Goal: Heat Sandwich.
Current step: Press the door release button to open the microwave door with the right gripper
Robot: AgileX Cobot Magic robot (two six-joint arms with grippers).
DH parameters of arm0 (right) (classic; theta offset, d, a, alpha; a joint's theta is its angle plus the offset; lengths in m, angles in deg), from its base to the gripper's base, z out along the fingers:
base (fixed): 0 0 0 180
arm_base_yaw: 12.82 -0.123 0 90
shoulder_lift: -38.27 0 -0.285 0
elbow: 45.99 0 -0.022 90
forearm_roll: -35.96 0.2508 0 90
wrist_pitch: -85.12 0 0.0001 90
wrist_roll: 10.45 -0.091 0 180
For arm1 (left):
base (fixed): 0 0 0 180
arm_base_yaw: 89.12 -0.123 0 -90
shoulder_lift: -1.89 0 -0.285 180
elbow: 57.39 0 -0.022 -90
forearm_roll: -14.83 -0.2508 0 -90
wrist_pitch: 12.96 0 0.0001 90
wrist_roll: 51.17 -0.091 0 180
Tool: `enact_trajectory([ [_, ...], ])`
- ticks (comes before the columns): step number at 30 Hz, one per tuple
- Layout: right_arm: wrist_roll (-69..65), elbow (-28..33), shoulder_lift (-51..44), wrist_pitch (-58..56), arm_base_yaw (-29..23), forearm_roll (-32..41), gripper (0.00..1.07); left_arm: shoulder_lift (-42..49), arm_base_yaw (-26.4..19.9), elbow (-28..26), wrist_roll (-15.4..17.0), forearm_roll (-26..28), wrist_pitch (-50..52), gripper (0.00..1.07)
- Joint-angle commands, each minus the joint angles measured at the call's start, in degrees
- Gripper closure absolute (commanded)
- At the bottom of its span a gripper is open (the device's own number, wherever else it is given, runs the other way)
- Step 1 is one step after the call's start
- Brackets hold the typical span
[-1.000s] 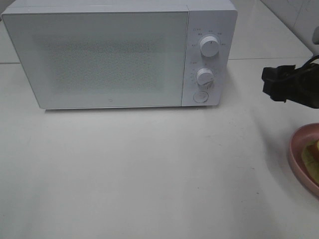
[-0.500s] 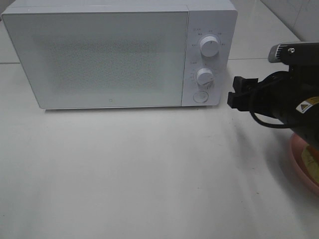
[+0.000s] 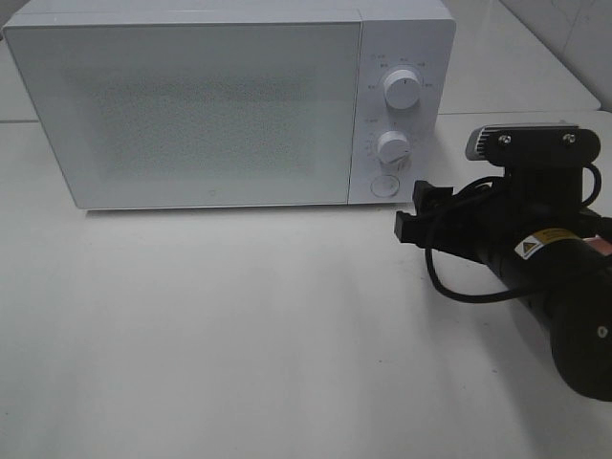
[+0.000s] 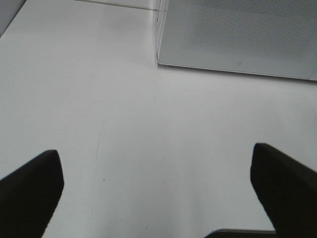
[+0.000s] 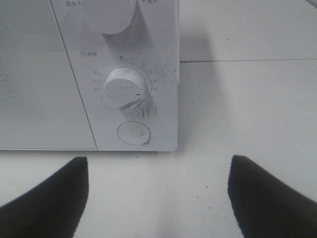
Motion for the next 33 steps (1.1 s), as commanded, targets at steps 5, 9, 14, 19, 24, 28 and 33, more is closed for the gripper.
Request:
enact_trajectory([
  [5, 0.7, 0.0, 1.6, 0.9, -2.9, 2.3, 0.31, 1.3, -0.1, 0.1, 0.2, 0.5, 0.9, 0.1],
  [9, -0.1, 0.0, 1.6, 1.1, -3.0, 2.3, 0.31, 1.3, -0.1, 0.1, 0.2, 0.5, 0.9, 0.1],
  [14, -4.5, 0.0, 1.6, 1.1, -3.0, 2.3, 0.31, 1.3, -0.1, 0.1, 0.2, 0.5, 0.9, 0.1],
  [19, -16.8, 0.0, 1.6, 1.1, -3.0, 2.3, 0.31, 1.3, -0.1, 0.1, 0.2, 0.5, 0.9, 0.1],
  [24, -35.6, 0.0, 1.6, 1.1, -3.0, 2.3, 0.35, 1.3, -0.1, 0.1, 0.2, 0.5, 0.9, 0.1],
  [28, -52.1, 0.0, 1.6, 1.1, -3.0, 2.3, 0.38, 1.3, -0.1, 0.1, 0.2, 0.5, 0.9, 0.1],
  [33, -69.0, 0.0, 1.6, 1.1, -3.0, 2.3, 0.45, 1.3, -0.1, 0.1, 0.2, 0.5, 0.9, 0.1],
])
